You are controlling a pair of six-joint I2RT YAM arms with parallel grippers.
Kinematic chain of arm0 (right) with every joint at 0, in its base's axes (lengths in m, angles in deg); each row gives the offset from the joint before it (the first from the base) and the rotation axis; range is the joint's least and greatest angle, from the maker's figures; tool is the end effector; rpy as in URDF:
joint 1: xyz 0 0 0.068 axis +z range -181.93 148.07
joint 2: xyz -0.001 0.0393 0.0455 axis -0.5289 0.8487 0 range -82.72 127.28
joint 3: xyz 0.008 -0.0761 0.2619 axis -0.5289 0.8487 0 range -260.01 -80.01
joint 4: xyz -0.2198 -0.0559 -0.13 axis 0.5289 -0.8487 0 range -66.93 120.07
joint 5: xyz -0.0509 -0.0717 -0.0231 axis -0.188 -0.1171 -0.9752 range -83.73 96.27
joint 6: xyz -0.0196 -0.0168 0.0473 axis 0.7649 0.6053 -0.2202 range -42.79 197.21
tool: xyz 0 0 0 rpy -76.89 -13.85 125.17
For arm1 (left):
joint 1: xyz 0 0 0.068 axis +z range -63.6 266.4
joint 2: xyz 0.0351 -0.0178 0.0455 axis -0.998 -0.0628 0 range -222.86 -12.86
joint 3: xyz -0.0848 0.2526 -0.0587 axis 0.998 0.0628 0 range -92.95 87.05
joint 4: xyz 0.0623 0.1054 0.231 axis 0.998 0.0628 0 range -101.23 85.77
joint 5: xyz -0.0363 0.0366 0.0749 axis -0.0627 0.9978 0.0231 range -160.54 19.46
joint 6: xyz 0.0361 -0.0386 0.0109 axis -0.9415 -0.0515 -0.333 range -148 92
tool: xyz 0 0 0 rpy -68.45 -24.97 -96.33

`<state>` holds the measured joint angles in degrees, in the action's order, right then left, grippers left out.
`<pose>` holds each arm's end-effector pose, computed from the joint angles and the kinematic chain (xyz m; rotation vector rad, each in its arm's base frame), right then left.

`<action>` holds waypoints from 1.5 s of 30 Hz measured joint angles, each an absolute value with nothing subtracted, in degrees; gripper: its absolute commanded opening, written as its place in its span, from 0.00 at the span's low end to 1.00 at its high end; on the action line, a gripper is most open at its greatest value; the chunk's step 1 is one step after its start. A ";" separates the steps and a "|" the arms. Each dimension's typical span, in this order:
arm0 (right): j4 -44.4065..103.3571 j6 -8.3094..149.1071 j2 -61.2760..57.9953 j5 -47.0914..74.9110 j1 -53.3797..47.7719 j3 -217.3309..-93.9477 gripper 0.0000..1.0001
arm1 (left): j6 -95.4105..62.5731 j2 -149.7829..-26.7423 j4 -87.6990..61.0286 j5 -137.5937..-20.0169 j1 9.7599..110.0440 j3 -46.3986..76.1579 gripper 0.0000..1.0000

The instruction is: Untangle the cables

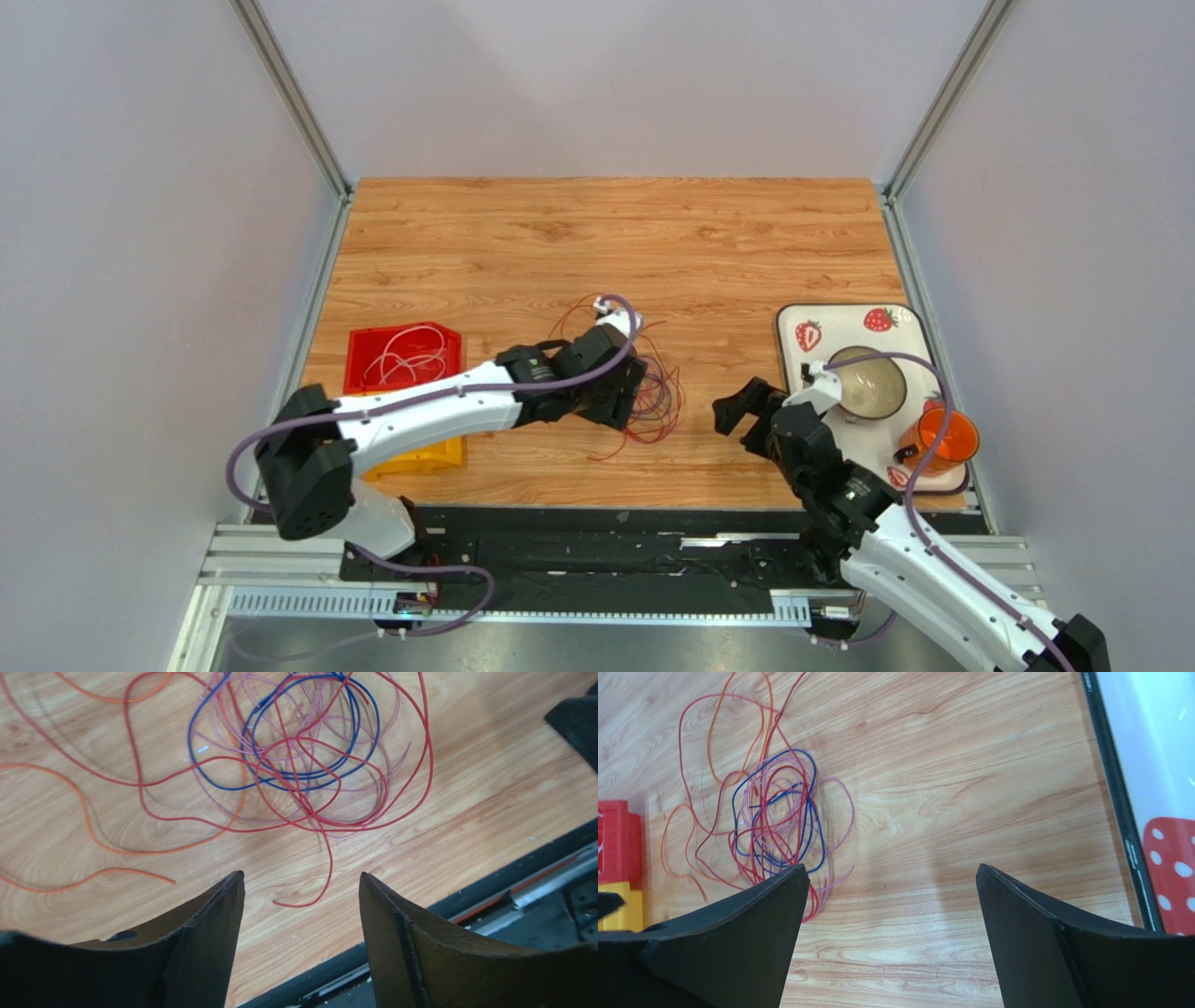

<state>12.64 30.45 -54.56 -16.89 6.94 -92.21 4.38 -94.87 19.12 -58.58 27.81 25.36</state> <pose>0.1087 0.0696 0.1697 0.3798 2.1010 0.4579 0.1642 -0.2546 0.2620 0.4719 2.4368 -0.4498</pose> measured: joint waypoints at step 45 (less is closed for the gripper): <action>16.31 30.82 -36.77 -12.82 4.23 -94.75 0.97 | 20.67 -122.37 24.25 -39.56 23.14 8.42 0.63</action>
<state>16.31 30.82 -36.77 -12.82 4.23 -94.75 20.67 -122.37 24.25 -39.56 23.14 8.42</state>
